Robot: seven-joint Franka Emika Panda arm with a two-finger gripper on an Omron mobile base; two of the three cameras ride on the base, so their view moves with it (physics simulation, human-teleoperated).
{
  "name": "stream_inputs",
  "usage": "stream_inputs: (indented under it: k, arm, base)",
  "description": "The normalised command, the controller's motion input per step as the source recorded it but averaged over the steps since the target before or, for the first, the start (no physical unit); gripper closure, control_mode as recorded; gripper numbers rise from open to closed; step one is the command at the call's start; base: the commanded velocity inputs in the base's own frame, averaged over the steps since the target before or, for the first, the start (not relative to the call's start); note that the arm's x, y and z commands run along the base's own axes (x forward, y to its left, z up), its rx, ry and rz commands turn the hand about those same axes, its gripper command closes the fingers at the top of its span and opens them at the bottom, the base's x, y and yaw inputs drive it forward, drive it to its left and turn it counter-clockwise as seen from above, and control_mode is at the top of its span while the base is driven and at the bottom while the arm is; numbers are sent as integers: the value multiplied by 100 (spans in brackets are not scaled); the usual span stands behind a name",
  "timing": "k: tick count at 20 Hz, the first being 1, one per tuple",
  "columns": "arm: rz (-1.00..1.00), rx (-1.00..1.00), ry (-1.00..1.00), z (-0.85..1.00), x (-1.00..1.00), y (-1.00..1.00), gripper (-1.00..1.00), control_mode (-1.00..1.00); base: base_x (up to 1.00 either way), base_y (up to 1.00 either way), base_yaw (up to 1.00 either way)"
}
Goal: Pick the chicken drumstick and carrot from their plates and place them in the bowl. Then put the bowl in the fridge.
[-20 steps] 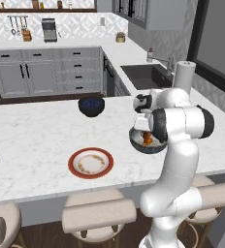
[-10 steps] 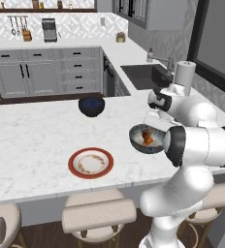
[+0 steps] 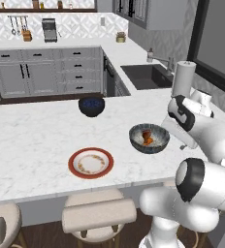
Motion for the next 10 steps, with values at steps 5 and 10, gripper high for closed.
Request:
stream_inputs:
  k: [5, 10]
  arm:
    - [-16, -2, -1, -3, 1, -18, -100, -100]
    - [-4, -2, 0, -7, 51, 0, -100, -100]
  base:
    - [0, 0, 0]
    - [0, 0, 0]
